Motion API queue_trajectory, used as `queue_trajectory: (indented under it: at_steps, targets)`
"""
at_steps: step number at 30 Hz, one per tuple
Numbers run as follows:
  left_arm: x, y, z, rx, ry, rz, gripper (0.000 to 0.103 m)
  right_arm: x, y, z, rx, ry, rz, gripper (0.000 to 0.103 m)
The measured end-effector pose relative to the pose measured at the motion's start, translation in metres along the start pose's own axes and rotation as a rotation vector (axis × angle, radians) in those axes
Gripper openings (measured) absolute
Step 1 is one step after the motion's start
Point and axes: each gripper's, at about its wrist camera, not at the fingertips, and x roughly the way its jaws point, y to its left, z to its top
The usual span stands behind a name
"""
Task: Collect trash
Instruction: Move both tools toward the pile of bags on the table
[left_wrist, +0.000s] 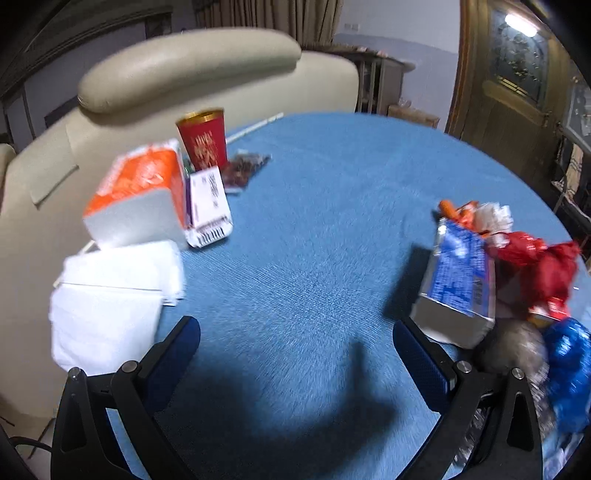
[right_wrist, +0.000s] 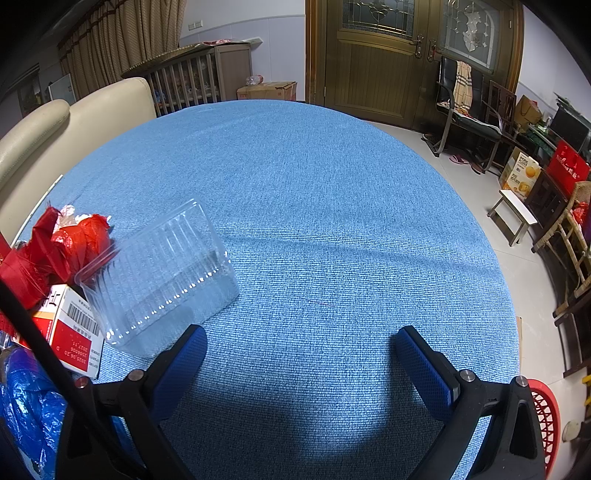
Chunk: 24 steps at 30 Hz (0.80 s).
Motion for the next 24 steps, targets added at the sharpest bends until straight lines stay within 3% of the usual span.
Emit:
queue_trajectory:
  at_steps: [4,11,14,22,24]
  targets:
    - [-0.034,-0.001,-0.009,0.015,-0.040,-0.026,0.103,0.000,0.000,0.000,0.000,0.000,0.000,0.103]
    - [-0.049,-0.013,-0.015,0.042,-0.025,-0.050,0.103,0.000,0.000,0.000,-0.006,0.001,0.002,0.103]
    - [-0.059,-0.015,-0.019,0.054,-0.025,-0.059,0.103,-0.001,-0.005,0.003,-0.023,0.044,0.014,0.103]
    - [-0.076,-0.019,-0.028,0.045,-0.039,-0.099,0.103,-0.075,-0.032,0.012,-0.048,-0.135,0.018,0.103]
    - [-0.079,-0.023,-0.031,0.048,-0.041,-0.107,0.103,-0.094,-0.036,0.009,-0.033,-0.172,0.052,0.103]
